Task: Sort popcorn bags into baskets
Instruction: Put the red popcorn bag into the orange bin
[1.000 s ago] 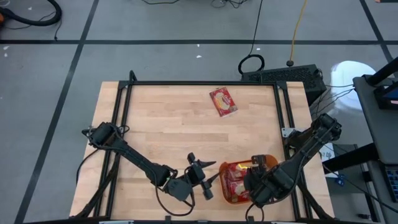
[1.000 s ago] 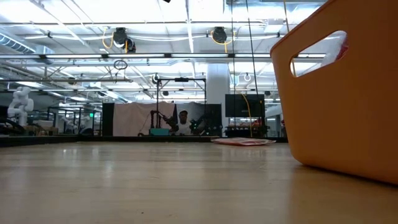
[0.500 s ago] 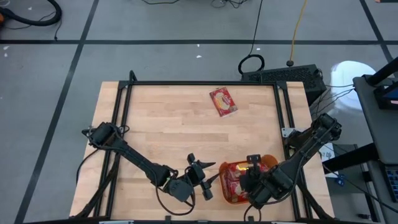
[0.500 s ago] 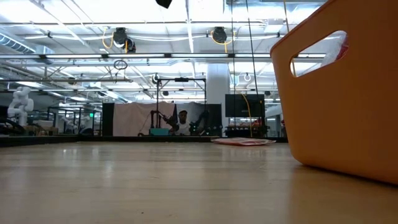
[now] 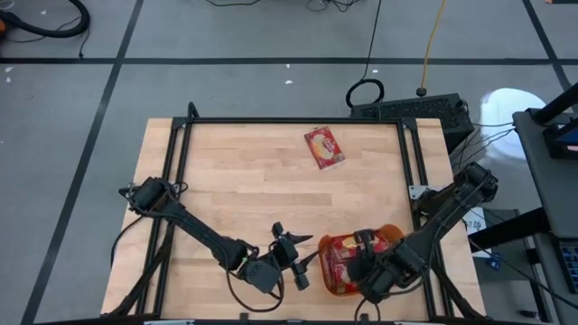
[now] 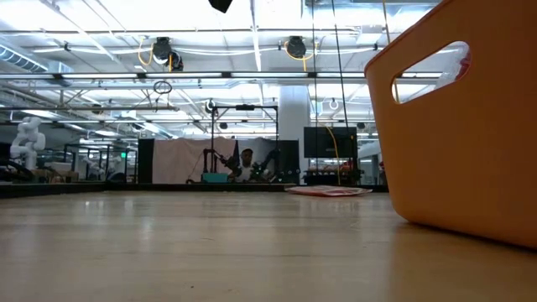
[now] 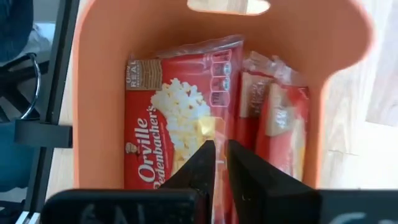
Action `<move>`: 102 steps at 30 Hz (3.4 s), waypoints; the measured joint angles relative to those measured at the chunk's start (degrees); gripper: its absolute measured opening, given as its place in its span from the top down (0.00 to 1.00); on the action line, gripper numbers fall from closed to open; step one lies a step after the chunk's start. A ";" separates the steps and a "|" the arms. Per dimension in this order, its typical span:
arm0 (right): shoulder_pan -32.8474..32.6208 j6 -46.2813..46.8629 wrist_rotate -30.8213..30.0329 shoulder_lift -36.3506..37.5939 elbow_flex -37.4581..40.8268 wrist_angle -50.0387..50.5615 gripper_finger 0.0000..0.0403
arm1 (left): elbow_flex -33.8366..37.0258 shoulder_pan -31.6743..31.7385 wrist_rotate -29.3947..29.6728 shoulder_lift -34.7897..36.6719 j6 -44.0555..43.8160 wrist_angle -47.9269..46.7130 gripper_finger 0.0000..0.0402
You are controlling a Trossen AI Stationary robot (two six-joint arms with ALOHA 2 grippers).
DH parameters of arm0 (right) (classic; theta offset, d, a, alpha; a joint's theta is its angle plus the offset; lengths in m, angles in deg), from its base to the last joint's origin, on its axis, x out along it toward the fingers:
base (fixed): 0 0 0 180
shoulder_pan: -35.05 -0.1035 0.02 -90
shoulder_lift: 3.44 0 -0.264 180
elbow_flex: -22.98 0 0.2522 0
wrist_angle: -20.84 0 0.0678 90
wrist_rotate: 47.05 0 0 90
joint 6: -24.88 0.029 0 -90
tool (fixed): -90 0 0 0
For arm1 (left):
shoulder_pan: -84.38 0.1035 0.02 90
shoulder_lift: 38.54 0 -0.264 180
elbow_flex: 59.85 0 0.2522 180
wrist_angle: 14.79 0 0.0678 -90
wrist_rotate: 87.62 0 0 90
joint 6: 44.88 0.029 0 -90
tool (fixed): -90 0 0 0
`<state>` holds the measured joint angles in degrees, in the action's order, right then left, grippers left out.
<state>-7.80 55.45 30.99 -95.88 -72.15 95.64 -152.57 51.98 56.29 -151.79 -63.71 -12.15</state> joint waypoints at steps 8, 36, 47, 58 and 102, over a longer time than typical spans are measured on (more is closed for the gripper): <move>0.27 0.12 -11.44 3.79 1.15 1.28 0.93 | 0.00 0.31 0.02 0.00 -1.23 -1.35 0.47; 10.40 -14.06 -6.51 17.96 13.31 -16.07 1.00 | 0.00 1.80 0.95 0.00 -1.64 -8.86 0.47; 30.14 -22.66 -18.55 26.76 20.99 -16.86 1.00 | 0.00 6.99 1.61 -0.02 -12.62 -20.30 0.47; 57.22 -32.70 2.90 25.93 30.83 -35.75 0.99 | 0.00 6.97 -0.80 -0.02 -13.79 -20.15 0.47; 70.56 -13.09 -0.01 4.92 41.20 -59.72 0.40 | 0.06 13.74 -11.85 -0.02 -9.99 -17.10 0.47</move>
<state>62.76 42.36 30.97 -90.96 -30.95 35.92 -152.51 65.72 44.43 -151.81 -73.70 -29.25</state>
